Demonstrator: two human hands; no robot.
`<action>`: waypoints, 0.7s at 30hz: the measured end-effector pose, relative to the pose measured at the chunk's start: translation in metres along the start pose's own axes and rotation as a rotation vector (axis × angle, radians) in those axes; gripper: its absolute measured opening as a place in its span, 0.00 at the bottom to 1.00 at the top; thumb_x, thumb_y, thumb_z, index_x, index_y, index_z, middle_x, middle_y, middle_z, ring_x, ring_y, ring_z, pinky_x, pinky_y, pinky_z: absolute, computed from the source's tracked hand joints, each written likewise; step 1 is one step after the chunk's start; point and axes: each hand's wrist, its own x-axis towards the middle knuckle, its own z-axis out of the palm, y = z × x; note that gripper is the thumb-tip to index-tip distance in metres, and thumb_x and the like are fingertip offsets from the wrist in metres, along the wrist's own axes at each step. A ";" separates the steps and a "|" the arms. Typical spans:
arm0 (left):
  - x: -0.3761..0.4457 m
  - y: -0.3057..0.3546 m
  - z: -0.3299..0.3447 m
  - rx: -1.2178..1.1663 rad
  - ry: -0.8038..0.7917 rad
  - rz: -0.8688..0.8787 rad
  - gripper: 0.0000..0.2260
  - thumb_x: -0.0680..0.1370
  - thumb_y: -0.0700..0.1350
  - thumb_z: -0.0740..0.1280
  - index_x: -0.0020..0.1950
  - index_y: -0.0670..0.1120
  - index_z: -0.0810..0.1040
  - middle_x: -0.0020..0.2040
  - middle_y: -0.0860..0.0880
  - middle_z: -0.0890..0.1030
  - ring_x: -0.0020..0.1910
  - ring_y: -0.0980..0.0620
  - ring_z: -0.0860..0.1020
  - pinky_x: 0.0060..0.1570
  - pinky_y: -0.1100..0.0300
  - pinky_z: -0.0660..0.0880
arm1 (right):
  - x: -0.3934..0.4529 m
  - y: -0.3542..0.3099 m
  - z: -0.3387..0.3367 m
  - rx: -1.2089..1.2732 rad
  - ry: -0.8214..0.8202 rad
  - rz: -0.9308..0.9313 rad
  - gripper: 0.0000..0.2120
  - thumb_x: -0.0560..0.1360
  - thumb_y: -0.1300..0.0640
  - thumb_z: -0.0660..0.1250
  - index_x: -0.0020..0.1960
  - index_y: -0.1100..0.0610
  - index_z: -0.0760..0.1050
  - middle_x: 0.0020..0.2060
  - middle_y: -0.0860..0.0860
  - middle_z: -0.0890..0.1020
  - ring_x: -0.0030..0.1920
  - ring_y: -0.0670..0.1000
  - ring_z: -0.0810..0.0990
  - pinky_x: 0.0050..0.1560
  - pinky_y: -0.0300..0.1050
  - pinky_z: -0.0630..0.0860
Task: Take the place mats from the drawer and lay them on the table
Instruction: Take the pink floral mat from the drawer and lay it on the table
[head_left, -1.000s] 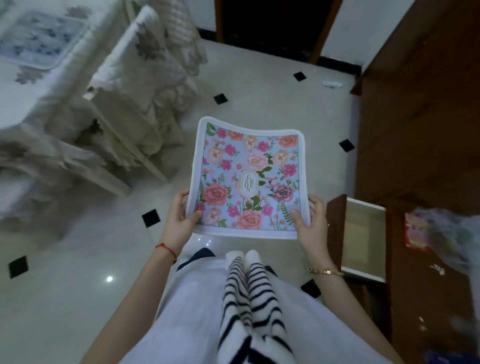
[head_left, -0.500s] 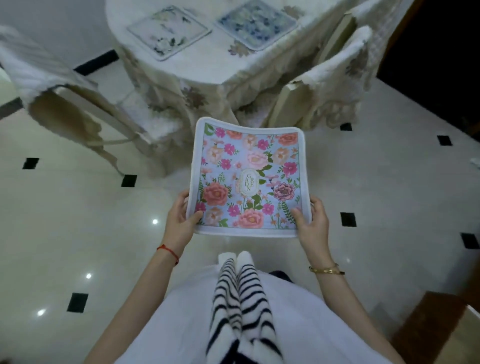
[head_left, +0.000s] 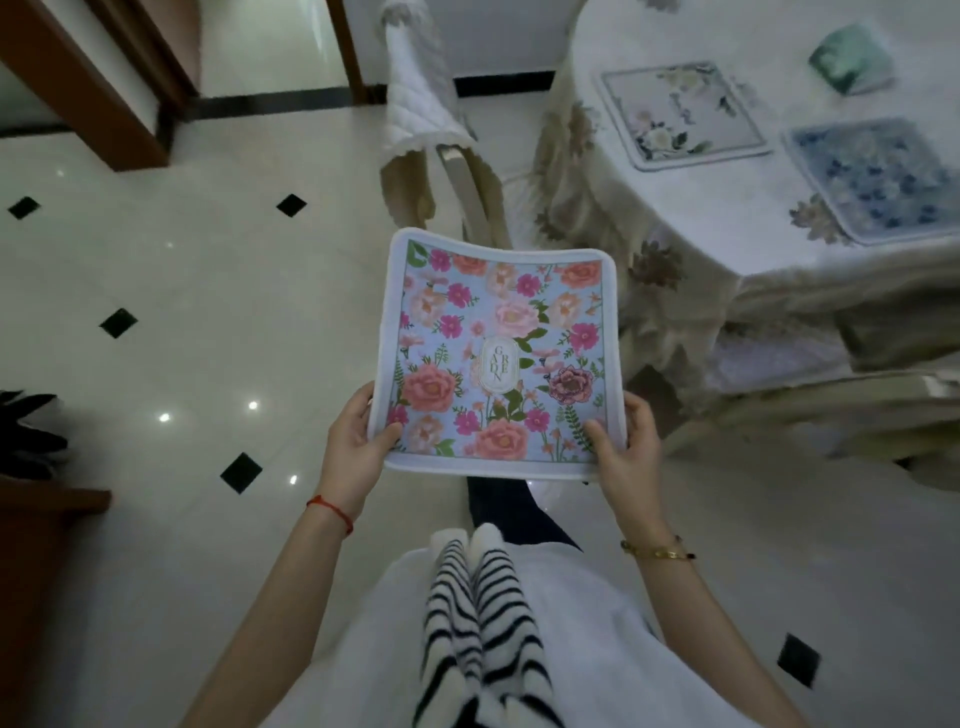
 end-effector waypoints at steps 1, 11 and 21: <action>0.011 0.003 -0.006 -0.019 0.038 0.001 0.20 0.76 0.30 0.65 0.66 0.46 0.73 0.58 0.46 0.81 0.54 0.51 0.82 0.52 0.58 0.80 | 0.016 -0.007 0.012 -0.010 -0.028 -0.017 0.16 0.76 0.62 0.69 0.62 0.56 0.71 0.54 0.47 0.78 0.52 0.41 0.81 0.49 0.37 0.80; 0.134 0.055 -0.073 -0.122 0.334 0.043 0.22 0.76 0.30 0.66 0.64 0.51 0.74 0.57 0.48 0.81 0.55 0.49 0.81 0.55 0.55 0.79 | 0.170 -0.089 0.151 0.009 -0.320 -0.124 0.15 0.76 0.61 0.69 0.61 0.53 0.70 0.54 0.45 0.79 0.54 0.43 0.82 0.51 0.42 0.82; 0.250 0.088 -0.150 -0.231 0.537 0.006 0.21 0.76 0.29 0.65 0.67 0.43 0.74 0.58 0.44 0.81 0.56 0.44 0.81 0.56 0.50 0.79 | 0.280 -0.149 0.301 -0.029 -0.515 -0.181 0.15 0.77 0.62 0.68 0.62 0.58 0.69 0.55 0.50 0.79 0.53 0.43 0.82 0.49 0.40 0.82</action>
